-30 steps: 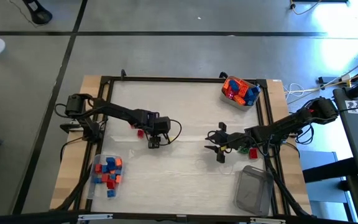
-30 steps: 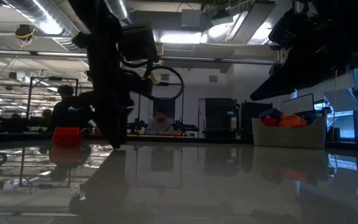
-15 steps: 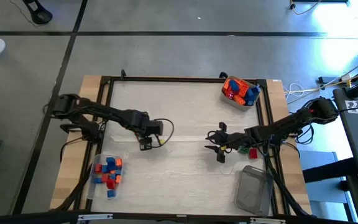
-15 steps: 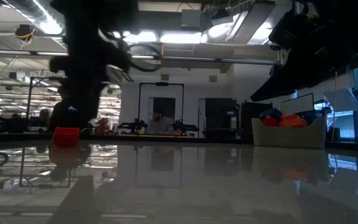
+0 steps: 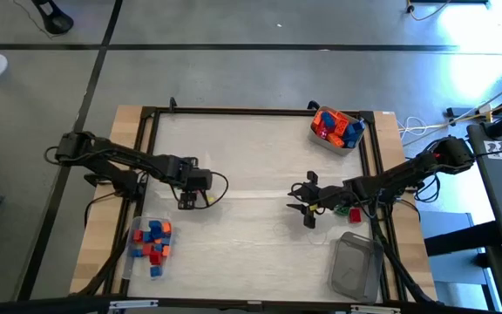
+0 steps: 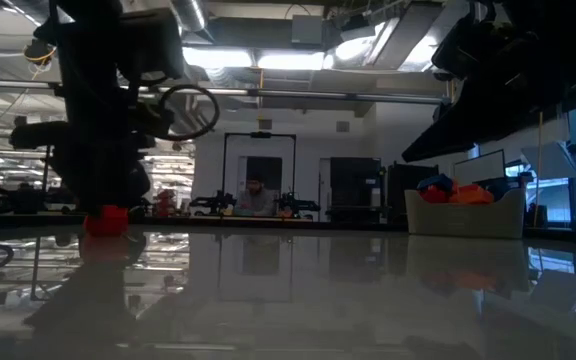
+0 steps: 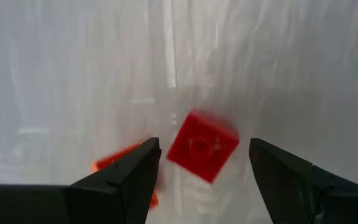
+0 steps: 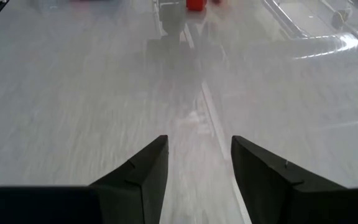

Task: Sort blocks by size
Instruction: Put the red game piece into the transparent bin

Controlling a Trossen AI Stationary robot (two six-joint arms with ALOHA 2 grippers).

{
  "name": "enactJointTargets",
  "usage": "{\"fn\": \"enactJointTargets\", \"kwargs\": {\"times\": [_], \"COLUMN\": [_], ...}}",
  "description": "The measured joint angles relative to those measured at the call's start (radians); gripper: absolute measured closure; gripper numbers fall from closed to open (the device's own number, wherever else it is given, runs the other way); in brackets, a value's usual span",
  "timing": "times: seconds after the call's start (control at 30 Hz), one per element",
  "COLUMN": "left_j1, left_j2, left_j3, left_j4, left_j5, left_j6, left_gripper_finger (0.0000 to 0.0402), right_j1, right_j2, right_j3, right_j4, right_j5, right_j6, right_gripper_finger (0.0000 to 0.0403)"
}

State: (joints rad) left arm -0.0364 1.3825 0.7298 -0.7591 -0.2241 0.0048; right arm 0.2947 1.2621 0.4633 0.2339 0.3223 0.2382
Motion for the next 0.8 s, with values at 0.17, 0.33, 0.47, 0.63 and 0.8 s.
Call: {"fn": "enactJointTargets", "kwargs": {"times": [0.17, 0.33, 0.47, 0.63, 0.8], "left_j1": [0.0, 0.0, 0.0, 0.003, 0.037], "left_j2": [0.001, 0.001, 0.001, 0.001, 0.002], "left_j3": [-0.003, -0.003, -0.003, -0.003, -0.003], "left_j4": [0.047, 0.032, 0.0, 0.019, 0.013], "left_j5": [0.0, 0.0, 0.0, 0.001, 0.002], "left_j6": [0.064, 0.064, 0.089, 0.145, 0.163], "left_gripper_finger": [0.0164, 0.0164, 0.0164, 0.0164, 0.0164], "right_j1": [0.0, 0.0, 0.0, 0.0, 0.0], "right_j2": [0.0, 0.0, 0.0, 0.0, 0.0], "right_j3": [0.0, 0.0, 0.0, 0.0, 0.0], "right_j4": [0.002, 0.0, -0.001, -0.001, -0.001], "right_j5": [0.001, 0.001, 0.0, 0.0, 0.0], "right_j6": [0.0, 0.0, 0.0, 0.0, 0.0], "right_gripper_finger": [0.0227, 0.0227, 0.0227, 0.0227, 0.0227]}}
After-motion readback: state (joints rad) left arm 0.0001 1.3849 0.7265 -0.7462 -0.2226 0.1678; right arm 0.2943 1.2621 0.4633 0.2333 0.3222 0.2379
